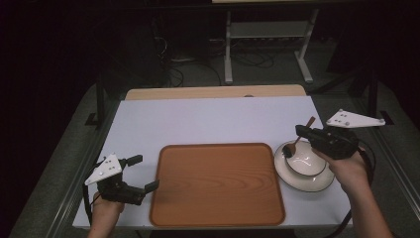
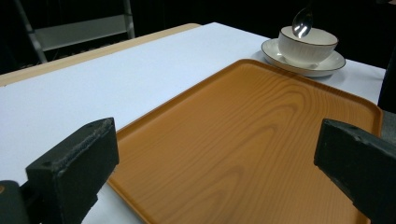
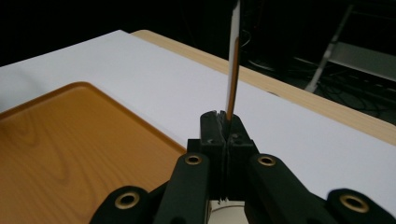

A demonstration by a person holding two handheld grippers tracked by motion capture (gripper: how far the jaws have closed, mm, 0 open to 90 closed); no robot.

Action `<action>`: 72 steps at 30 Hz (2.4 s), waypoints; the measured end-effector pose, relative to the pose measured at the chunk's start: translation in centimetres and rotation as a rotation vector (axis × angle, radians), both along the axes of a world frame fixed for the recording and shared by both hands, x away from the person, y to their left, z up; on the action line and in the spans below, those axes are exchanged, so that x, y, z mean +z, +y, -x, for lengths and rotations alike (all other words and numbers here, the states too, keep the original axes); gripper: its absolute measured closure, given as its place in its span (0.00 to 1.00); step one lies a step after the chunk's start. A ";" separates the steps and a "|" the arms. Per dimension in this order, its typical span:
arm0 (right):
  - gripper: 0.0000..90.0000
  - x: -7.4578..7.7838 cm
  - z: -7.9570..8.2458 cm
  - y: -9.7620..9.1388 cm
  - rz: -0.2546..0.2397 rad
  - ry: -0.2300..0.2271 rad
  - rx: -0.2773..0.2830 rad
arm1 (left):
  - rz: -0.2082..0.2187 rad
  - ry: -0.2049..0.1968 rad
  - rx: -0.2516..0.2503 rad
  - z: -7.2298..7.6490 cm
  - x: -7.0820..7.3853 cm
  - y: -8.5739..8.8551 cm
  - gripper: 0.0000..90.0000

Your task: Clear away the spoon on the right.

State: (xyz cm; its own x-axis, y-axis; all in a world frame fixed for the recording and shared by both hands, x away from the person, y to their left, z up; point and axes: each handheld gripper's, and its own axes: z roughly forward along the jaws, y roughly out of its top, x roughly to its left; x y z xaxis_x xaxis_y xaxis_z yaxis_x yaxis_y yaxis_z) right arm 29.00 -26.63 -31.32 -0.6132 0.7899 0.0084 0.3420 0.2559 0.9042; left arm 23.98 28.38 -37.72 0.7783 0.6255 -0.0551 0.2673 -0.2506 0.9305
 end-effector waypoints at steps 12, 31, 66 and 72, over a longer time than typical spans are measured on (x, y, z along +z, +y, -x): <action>0.98 -1.1 0.3 3.4 0.044 0.044 0.110 | -0.001 -0.003 -0.005 0.1 0.0 0.0 0.00; 0.98 -4.6 1.0 8.2 0.187 0.142 0.256 | 0.002 -0.006 -0.006 0.1 0.1 0.0 0.00; 0.98 -6.4 -2.0 13.5 0.213 0.145 0.378 | -0.001 -0.006 -0.005 0.1 0.1 0.0 0.00; 0.98 -7.2 -2.8 15.1 0.231 0.154 0.407 | -0.002 -0.004 -0.006 0.1 0.1 0.0 0.00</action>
